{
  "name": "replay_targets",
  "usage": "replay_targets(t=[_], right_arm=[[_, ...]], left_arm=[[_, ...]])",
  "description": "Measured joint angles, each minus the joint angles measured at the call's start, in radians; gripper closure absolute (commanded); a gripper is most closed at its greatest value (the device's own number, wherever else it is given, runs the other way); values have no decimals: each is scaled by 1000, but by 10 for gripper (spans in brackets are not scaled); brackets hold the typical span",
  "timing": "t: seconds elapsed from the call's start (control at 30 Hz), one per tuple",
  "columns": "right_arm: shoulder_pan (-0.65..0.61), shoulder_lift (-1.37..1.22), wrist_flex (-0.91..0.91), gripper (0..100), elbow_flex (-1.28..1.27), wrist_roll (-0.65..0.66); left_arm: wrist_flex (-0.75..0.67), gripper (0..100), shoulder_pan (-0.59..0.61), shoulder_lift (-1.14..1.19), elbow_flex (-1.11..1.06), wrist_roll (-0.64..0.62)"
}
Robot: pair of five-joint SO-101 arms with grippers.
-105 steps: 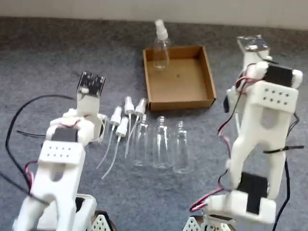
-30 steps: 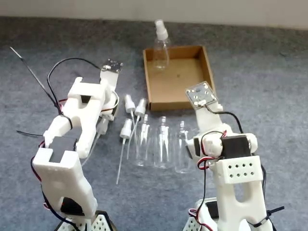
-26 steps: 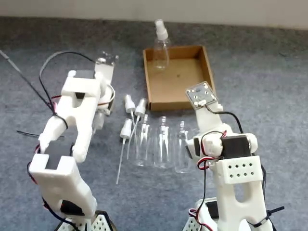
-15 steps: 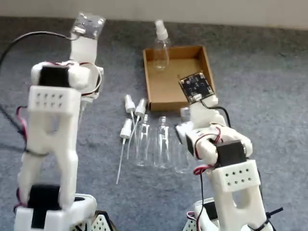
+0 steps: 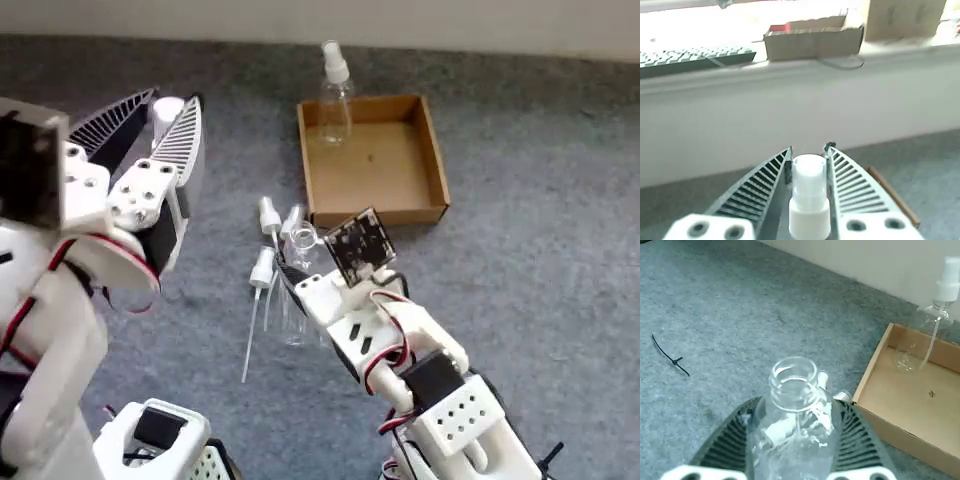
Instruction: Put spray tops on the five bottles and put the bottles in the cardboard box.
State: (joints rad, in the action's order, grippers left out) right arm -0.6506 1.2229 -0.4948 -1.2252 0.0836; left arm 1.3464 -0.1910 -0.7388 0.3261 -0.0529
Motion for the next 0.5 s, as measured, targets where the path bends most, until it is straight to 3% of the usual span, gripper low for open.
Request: replay_targets(t=[0.23, 0.5], right_arm=[[-2, 130, 81, 995, -157, 0], [-2, 245, 87, 995, -180, 0]], left_arm=[[-232, 987, -204, 2, -46, -92], [-278, 988, -379, 104, -100, -110]])
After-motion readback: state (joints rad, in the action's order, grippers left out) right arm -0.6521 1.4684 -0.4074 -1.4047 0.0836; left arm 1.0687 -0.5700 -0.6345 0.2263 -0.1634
